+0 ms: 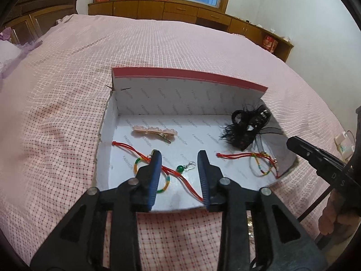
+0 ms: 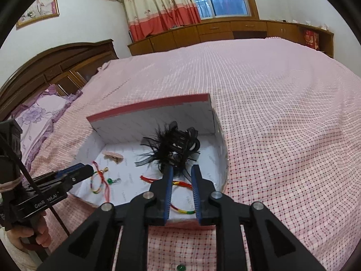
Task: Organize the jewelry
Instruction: 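Carry the pendant and rainbow bracelet into the shoebox and open both grippers, then withdraw both grippers from the box back over the remaining jewelry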
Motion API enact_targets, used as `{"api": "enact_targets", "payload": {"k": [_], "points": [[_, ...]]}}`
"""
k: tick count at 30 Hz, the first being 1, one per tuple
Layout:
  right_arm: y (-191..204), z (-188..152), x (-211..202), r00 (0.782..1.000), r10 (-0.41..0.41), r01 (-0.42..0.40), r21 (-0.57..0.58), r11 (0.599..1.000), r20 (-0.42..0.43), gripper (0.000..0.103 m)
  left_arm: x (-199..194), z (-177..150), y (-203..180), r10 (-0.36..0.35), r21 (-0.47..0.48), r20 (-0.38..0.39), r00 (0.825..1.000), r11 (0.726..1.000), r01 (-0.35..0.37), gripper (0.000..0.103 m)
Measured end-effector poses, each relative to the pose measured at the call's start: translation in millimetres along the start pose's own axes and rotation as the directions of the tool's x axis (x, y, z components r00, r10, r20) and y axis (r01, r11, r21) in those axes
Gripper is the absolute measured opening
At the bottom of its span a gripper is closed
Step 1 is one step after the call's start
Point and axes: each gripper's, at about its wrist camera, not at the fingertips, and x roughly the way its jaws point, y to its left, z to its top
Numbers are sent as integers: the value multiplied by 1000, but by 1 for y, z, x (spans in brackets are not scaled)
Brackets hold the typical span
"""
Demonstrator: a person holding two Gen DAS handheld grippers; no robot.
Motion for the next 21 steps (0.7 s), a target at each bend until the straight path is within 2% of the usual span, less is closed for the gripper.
{"api": "enact_targets", "payload": {"k": [7,11,21], "points": [[0,-5,-35,999,25,-25,6,1000,29,19,-23,-8,-11,-31,-7,5,1000,1000,31,28],[-4,-13,-55,999,24,-24,9,1000,37,24,-32,-17,-21,-49,1,-6,999,999,49,28],[-15,-36,-90,1000,-1,1,5,1000,27,24,-33,-37,-44,-76,26,-56,996,997,78,29]]}}
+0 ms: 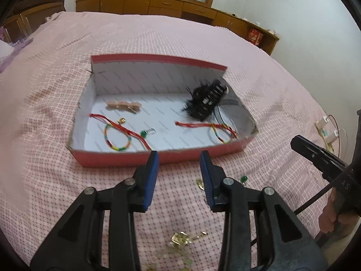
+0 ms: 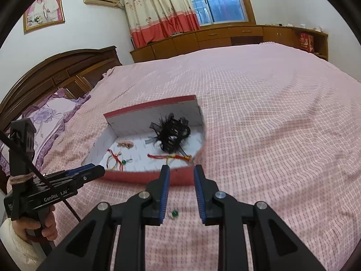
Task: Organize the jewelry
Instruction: 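Withdraw both grippers from the box back over the remaining jewelry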
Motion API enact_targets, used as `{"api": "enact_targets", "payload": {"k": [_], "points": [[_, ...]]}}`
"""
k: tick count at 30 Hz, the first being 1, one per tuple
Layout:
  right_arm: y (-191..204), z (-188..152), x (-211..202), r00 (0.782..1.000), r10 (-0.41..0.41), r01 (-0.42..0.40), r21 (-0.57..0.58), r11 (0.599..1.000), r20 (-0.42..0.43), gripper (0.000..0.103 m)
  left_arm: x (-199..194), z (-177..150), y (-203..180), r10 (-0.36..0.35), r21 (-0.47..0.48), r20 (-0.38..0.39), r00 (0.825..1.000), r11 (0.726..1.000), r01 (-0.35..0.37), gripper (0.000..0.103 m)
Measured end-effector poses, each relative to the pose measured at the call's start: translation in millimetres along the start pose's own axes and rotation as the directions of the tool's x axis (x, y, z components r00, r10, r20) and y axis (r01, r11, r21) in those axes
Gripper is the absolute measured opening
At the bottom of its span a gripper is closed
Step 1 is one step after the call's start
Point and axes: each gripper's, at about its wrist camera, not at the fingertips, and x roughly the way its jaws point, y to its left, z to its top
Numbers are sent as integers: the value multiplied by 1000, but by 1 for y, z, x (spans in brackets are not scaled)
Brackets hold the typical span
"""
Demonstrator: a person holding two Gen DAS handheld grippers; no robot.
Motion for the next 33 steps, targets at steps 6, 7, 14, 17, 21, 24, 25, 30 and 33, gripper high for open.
{"api": "enact_targets", "payload": {"k": [6,7,14,17,21,24,25,30,33], "points": [[-14,-14,-13,1000,-26,26,4,1000,-15,24,10,-11,-14,-12,12,-52,999,1000,12,29],[-16,-16,-13,999,-28,28,7,1000,-16,24,14,-13,-16,-14,13,-64,998,1000,15,29],[-31,-27,-18,998,-51,52,29,998,-23,24,33,-23,-31,-12,33,-115,993,999,16,28],[-35,-30,-18,998,-55,56,38,998,-25,24,43,-27,-34,-4,39,-137,991,999,10,28],[-39,-33,-18,998,-51,52,49,997,-26,24,54,-30,-36,9,40,-150,989,999,-2,27],[-41,-35,-17,998,-48,50,56,997,-28,24,57,-30,-36,16,46,-146,989,999,-9,23],[-43,-35,-16,998,-47,49,59,997,-29,24,59,-29,-36,20,47,-146,989,999,-13,21],[-43,-37,-15,999,-42,45,66,997,-34,24,65,-28,-32,35,40,-146,989,999,-29,9],[-42,-37,-13,999,-41,43,64,997,-36,24,65,-27,-30,24,40,-139,990,999,-18,9]]}}
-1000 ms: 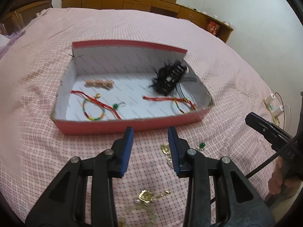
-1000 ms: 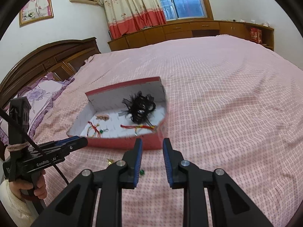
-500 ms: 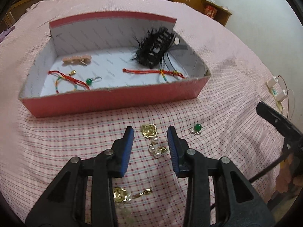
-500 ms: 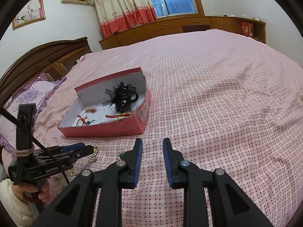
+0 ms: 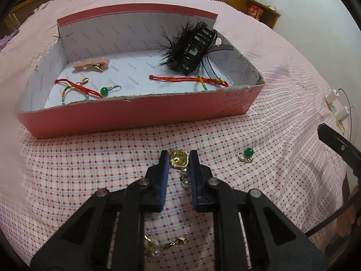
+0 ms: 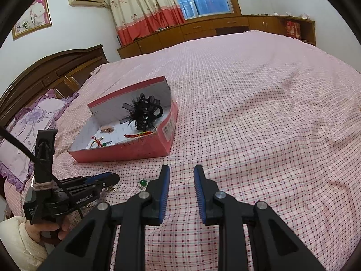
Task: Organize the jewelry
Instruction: 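Withdraw both grippers from the box back over the remaining jewelry, then grasp the gold pearl pendant with the left gripper while the right grasps the green bead charm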
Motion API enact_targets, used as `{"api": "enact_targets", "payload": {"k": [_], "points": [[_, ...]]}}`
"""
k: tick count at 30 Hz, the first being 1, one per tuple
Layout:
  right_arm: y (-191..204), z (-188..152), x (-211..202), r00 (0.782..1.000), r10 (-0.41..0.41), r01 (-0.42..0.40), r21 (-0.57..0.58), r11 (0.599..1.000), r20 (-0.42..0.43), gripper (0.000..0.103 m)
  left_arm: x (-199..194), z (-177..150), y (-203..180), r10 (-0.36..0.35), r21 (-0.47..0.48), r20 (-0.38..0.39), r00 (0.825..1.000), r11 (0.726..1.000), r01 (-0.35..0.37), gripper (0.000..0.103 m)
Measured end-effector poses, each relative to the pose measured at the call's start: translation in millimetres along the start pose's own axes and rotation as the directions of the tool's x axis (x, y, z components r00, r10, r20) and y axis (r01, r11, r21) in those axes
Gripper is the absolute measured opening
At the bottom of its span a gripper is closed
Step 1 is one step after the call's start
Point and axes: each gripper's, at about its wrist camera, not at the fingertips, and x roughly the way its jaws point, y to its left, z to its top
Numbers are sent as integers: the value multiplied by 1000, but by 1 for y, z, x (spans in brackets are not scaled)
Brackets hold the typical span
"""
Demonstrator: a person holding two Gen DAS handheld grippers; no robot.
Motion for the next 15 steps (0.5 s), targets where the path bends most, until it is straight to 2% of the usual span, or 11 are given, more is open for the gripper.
{"api": "enact_targets", "payload": {"k": [9,15], "points": [[11,1,4,1000,3,-3,-16,1000,-10,24,-33,2,8,-39,-4,51,998,999,39,9],[26,0,13,999,17,-18,-39,999,-33,24,-57,9,15,-23,-29,97,995,999,26,9]]}}
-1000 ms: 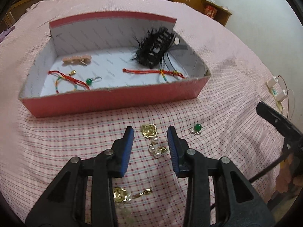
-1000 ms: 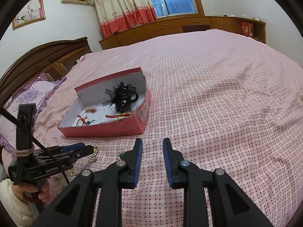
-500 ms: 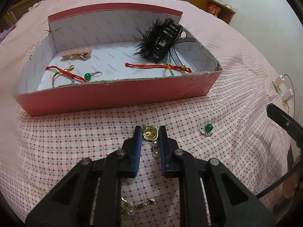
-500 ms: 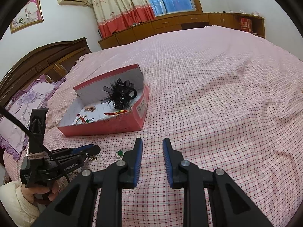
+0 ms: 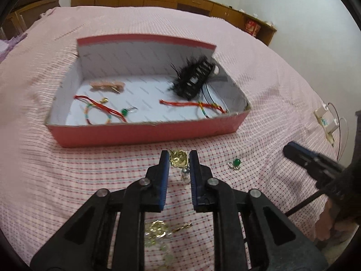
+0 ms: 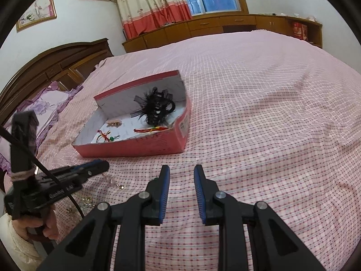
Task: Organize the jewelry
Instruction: 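Grasp the gold pearl pendant with the left gripper while the right grasps the green bead charm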
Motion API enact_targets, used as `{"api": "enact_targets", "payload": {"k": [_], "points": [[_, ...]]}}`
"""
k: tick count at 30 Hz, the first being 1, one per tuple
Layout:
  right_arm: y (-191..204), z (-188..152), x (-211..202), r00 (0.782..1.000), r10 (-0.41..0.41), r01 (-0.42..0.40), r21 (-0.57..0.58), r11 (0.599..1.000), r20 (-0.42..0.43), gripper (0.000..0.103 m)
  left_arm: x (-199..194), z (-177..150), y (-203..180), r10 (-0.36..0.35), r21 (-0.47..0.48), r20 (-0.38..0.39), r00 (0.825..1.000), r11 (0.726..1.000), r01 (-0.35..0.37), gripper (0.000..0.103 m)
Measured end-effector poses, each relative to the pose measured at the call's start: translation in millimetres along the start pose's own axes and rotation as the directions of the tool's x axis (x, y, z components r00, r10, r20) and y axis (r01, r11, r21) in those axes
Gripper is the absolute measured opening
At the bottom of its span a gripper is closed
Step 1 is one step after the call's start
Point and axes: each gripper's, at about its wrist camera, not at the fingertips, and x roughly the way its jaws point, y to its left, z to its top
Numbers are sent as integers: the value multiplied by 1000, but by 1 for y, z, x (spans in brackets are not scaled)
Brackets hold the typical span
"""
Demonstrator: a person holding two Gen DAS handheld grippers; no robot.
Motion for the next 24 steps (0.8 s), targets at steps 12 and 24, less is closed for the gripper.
{"api": "enact_targets", "payload": {"k": [12,24], "points": [[32,-5,34,997,11,-15,-52,999,-77,24,-23,2,35,58,-64,47,997,996,-55,9],[39,-9,76,988,-29,19,-66,998,-149,24,-29,-3,52,67,-94,62,996,994,-61,9]]}}
